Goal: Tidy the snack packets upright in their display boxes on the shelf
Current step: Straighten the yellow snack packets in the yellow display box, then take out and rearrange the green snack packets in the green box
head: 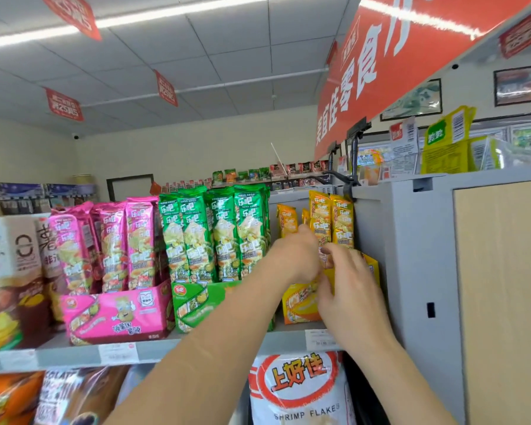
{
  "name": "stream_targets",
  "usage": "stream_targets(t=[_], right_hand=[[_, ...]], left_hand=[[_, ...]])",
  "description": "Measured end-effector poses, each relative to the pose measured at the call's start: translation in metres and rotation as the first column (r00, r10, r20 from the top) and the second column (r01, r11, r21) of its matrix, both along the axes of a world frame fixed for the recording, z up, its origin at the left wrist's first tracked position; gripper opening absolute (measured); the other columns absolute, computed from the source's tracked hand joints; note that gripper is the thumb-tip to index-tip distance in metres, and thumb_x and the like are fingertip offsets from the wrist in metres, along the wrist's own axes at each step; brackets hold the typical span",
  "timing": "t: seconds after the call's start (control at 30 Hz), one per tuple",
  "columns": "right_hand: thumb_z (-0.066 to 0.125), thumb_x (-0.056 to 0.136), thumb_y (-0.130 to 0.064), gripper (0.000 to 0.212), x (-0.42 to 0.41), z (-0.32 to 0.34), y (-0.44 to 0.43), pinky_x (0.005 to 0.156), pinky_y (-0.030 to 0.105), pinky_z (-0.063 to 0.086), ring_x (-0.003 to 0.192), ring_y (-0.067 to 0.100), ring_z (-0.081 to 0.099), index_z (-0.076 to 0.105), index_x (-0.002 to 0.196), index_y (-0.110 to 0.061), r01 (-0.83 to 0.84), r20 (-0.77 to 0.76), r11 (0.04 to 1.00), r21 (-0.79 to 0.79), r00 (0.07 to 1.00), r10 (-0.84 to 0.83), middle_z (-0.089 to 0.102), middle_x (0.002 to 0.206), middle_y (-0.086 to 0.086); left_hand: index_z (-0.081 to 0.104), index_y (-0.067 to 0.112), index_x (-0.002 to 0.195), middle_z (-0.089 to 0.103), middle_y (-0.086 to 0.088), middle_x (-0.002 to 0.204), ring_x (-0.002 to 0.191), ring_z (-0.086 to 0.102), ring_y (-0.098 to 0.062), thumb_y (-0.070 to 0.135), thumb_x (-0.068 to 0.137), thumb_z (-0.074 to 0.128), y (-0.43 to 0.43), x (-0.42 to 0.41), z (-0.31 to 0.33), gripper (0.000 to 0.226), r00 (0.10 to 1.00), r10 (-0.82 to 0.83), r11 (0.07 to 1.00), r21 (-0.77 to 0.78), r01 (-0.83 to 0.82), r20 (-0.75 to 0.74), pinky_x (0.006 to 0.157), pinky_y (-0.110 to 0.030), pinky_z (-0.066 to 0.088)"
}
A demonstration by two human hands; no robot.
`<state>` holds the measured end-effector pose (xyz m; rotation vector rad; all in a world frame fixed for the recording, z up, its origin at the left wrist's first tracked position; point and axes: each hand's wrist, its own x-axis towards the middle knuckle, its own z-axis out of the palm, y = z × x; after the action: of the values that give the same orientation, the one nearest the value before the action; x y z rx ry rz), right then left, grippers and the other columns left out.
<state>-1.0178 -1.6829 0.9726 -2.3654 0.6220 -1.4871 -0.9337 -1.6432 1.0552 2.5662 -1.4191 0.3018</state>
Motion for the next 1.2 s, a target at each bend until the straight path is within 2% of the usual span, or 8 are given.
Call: stream_targets(t=[0.17,0.3,0.47,0.57,0.77,0.87,1.0,1.2], right_hand=[[0.062,0.084,-0.007,0.028,-0.002,0.004,0.002,0.083,0.045,0.047,0.098,0.033,0.058,0.062,0.112,-0.011,0.051,-0.099,0.993,-0.104,0.993,-0.061,0.064,0.102,0.010],[0.060,0.088,-0.013,0.022,0.001,0.007,0.005,0.082,0.037,0.046,0.099,0.026,0.057,0.066,0.109,-0.015,0.044,-0.153,0.992,-0.122,0.986,-0.062,0.062,0.103,0.004],[0.062,0.089,-0.015,0.018,0.005,0.010,0.010,0.079,0.030,0.044,0.096,0.015,0.056,0.067,0.105,-0.021,0.008,-0.160,0.994,-0.110,0.987,-0.026,0.053,0.097,-0.010],[0.061,0.091,-0.019,0.016,0.007,0.013,0.007,0.078,0.024,0.039,0.097,0.012,0.053,0.067,0.106,-0.021,0.007,-0.216,0.994,-0.109,0.976,-0.031,0.046,0.095,-0.013],[0.063,0.089,-0.033,0.038,0.019,0.032,0.023,0.087,0.024,0.040,0.107,0.006,0.055,0.060,0.126,-0.026,-0.052,0.015,0.998,0.042,0.999,0.051,0.057,0.113,-0.012],[0.064,0.084,-0.045,0.051,0.037,0.043,0.044,0.088,0.027,0.044,0.106,0.005,0.055,0.049,0.132,-0.033,-0.216,0.036,0.962,0.165,0.976,0.213,0.057,0.112,-0.015],[0.067,0.086,-0.041,0.033,0.045,0.036,0.061,0.062,0.021,0.039,0.086,0.008,0.053,0.041,0.105,-0.035,0.023,-0.097,0.994,-0.104,0.995,-0.033,0.051,0.092,-0.018],[0.069,0.088,-0.031,0.019,0.050,0.015,0.067,0.079,0.029,0.036,0.098,0.019,0.051,0.062,0.105,-0.024,0.068,-0.287,0.968,-0.240,0.948,-0.138,0.046,0.096,-0.007]], left_hand=[[0.055,0.007,0.110,0.060,-0.013,0.107,0.104,0.057,-0.035,0.008,0.083,0.052,0.047,-0.018,-0.008,0.027,0.939,-0.129,0.960,-0.197,0.199,0.318,0.071,-0.041,0.046],[0.070,0.011,0.106,0.065,-0.008,0.114,0.108,0.058,-0.029,0.009,0.074,0.050,0.095,0.000,-0.004,0.037,0.697,-0.001,0.794,-0.423,0.436,0.717,0.074,-0.038,0.054],[0.042,0.012,0.145,0.044,-0.010,0.148,0.138,0.038,-0.028,0.034,0.094,0.049,0.120,0.052,0.033,0.056,0.703,0.005,0.873,-0.346,0.344,0.711,0.116,-0.047,0.027],[0.014,0.021,0.154,0.033,-0.001,0.156,0.143,0.029,-0.022,0.060,0.095,0.030,0.118,0.082,0.047,0.073,0.691,-0.011,0.973,-0.152,0.174,0.723,0.119,-0.047,0.015],[0.026,0.019,0.151,0.042,-0.002,0.148,0.137,0.035,-0.023,0.051,0.093,0.050,0.124,0.099,0.052,0.070,0.681,-0.131,0.922,-0.163,0.350,0.720,0.115,-0.039,0.025],[0.053,0.014,0.135,0.057,-0.007,0.129,0.120,0.050,-0.027,0.028,0.091,0.061,0.146,0.093,0.055,0.047,0.715,-0.128,0.785,-0.370,0.497,0.688,0.101,-0.043,0.043],[0.071,0.013,0.098,0.065,-0.001,0.087,0.070,0.058,-0.020,0.014,0.087,0.059,0.192,0.092,0.015,0.017,0.771,-0.155,0.596,-0.564,0.572,0.618,0.060,-0.036,0.054],[0.074,0.014,0.091,0.065,-0.004,0.083,0.072,0.064,-0.027,0.011,0.064,0.086,0.183,0.095,-0.067,0.030,0.773,-0.202,0.835,-0.307,0.457,0.602,0.038,-0.035,0.050]])
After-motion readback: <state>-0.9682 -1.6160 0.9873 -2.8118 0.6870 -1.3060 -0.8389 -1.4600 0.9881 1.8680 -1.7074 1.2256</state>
